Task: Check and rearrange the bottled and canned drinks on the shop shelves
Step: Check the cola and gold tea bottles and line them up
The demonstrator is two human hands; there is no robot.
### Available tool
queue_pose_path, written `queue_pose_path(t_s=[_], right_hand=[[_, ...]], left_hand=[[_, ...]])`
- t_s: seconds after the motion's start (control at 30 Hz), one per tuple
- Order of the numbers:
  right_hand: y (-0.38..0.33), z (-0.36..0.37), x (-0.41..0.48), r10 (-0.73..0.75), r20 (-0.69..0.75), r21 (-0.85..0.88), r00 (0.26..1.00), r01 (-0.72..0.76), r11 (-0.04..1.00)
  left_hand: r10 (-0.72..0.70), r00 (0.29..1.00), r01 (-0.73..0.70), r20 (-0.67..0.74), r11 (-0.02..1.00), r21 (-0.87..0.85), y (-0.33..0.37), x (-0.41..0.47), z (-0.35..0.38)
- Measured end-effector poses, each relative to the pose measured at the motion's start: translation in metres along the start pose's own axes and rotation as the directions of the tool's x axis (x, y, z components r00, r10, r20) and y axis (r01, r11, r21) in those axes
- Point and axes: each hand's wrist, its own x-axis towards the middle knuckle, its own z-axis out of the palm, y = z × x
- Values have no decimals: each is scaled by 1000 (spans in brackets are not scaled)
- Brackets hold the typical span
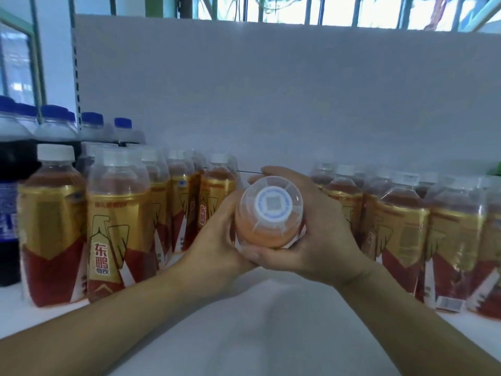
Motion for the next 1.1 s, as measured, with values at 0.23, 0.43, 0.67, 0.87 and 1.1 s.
queue_pose_path(t_s=[0.23, 0.43, 0.67, 0.87, 1.1], right_hand=[[-1, -1, 3, 18, -71, -26, 997, -19, 999], [-4, 3, 5, 447, -94, 176, 890, -427, 887], [-17, 25, 29, 659, 122, 153, 743, -670, 727], [-32, 10, 29, 764, 434, -40, 478, -837, 547], [-50, 33, 23, 797, 459, -151, 393, -849, 506]], left_hand=[[-38, 998, 42, -45, 995, 89, 7, -3, -1], [-143, 987, 108, 74, 928, 357, 41, -7, -7], [278, 959, -179, 48, 467, 866, 89, 2, -66], [181, 978, -127, 102, 133, 983, 98, 14, -111], [328, 938, -180, 115, 173, 968, 79, 10, -118]])
